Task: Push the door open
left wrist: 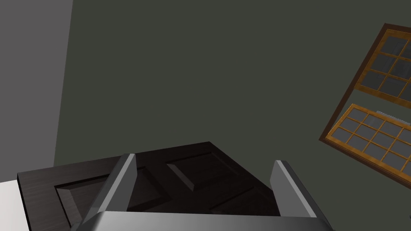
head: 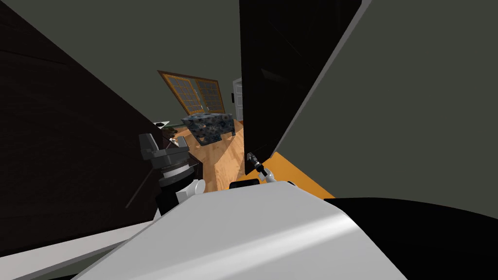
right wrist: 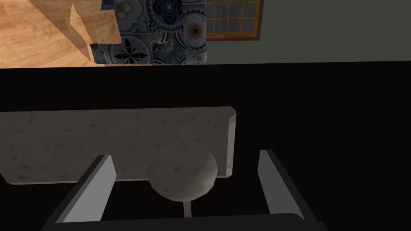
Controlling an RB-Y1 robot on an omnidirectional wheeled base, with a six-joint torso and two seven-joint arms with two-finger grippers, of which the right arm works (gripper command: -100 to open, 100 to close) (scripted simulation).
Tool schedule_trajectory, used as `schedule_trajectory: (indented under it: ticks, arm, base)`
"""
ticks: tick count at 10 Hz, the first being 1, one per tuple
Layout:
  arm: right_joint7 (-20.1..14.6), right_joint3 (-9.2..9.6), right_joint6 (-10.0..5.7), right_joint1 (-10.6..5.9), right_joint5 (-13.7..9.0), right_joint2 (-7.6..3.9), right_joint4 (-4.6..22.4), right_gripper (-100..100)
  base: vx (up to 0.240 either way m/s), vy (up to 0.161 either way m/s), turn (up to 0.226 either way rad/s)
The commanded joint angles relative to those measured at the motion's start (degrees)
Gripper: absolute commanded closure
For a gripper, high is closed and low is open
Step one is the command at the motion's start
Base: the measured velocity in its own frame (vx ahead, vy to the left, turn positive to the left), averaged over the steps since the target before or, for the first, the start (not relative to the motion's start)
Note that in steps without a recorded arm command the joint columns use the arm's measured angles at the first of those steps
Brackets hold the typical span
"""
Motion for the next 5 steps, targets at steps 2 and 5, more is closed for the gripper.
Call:
schedule_trajectory:
  ticks: [2, 5]
  arm:
    - [-0.06, -0.01, 0.13, -0.03, 0.0, -0.04, -0.05, 100]
    - [-0.06, -0.01, 0.13, -0.03, 0.0, -0.04, -0.05, 100]
  base:
    - [-0.022, -0.012, 0.01]
    - [-0.008, -0.005, 0.0]
